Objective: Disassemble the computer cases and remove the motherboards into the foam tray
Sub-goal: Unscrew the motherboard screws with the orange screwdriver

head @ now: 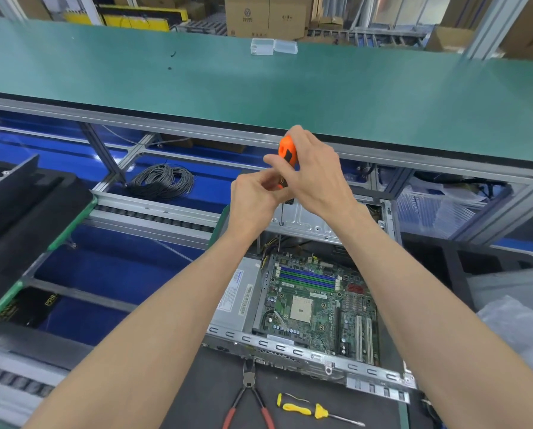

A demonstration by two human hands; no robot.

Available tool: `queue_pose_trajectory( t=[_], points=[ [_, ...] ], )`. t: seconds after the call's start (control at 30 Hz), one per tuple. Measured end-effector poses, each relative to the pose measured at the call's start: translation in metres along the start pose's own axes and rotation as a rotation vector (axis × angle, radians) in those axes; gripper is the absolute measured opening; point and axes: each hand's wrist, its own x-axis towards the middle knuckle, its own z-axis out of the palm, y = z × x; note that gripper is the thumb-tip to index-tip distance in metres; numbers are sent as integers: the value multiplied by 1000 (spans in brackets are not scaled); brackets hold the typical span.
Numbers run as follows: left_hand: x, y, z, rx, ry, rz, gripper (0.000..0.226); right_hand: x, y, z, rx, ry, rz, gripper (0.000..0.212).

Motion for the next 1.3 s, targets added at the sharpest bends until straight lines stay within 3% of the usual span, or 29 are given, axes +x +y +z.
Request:
queue_pose_trajectory(
  t=[0.13,0.2,0.27,0.47,0.57,0.67,0.73,0.9,1.0,1.17,1.3],
  points=[
    [4,-2,-6,-1,-139,33,23,2,1,-2,49,-51,-34,24],
    [4,-3,-8,-22,-192,42,25,2,1,-3,98,-112,-31,30],
    [2,-2,-8,-19,-155,42,25,2,2,-5,102,-134,-31,36],
    [-3,-2,-4,-6,-8,20,20,4,-3,5,-15,-3,-18,35],
    [1,-5,-6,-38,-67,65,16,2,0,8,44,-48,-8,36],
    [5,-6,-10,-36,-174,87,20,3,6,7,134,-117,57,53],
    [7,-7,-9,-17,-135,65,21,4,7,6,149,-127,48,59],
    [1,-2,0,-60,15,30,21,0,7,9,132,84,86,49],
    [3,-1,0,-26,-3,62,16,-3,6,9,135,65,95,41],
    [8,0,-5,-27,-162,63,18,-5,7,7,262,-66,111,61],
    [6,1,0,-18,-32,12,9,-9,6,10,253,120,123,49]
  ],
)
